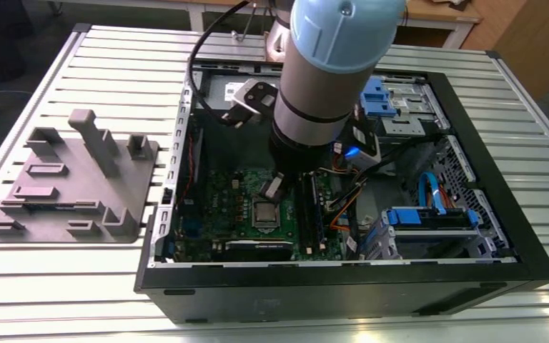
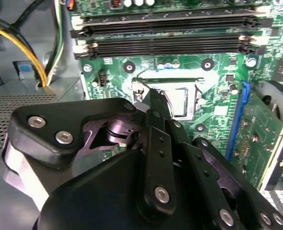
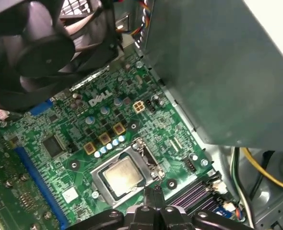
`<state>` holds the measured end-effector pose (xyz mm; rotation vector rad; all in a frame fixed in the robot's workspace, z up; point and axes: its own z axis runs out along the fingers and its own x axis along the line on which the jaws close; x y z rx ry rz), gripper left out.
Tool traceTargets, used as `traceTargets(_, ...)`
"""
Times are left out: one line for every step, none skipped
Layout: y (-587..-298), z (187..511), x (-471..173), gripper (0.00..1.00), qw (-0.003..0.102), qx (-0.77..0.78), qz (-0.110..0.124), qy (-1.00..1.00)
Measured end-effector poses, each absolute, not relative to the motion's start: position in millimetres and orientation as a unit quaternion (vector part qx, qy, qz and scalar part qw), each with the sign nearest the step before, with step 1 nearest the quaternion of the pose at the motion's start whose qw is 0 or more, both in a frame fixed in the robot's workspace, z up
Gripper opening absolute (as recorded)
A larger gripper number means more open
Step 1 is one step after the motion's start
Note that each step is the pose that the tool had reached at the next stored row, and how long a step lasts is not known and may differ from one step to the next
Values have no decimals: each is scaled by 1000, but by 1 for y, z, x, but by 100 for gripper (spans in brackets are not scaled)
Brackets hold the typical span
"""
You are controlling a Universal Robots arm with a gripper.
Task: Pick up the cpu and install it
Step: 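Install the first cpu locking lever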
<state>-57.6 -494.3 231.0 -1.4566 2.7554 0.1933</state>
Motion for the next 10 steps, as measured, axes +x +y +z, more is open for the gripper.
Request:
traceTargets(-496, 230, -58, 10, 10, -465, 62, 883)
traceTargets(-497, 230, -58, 10, 10, -464, 62, 883)
traceTargets(-498, 229, -58, 10, 10, -463, 62, 884)
traceTargets(-500, 228, -58, 10, 10, -462, 62, 884)
traceTargets(-501, 227, -58, 10, 10, -461, 62, 885)
traceTargets(-502, 226, -58, 10, 10, -460, 62, 886)
traceTargets(-503, 225, -58, 10, 10, -459, 62, 886)
traceTargets(-503, 224, -58, 10, 10, -458, 62, 887)
traceTargets(-504, 222, -58, 10, 10, -456, 62, 888)
traceTargets(-504, 221, -58, 10, 10, -455, 62, 888)
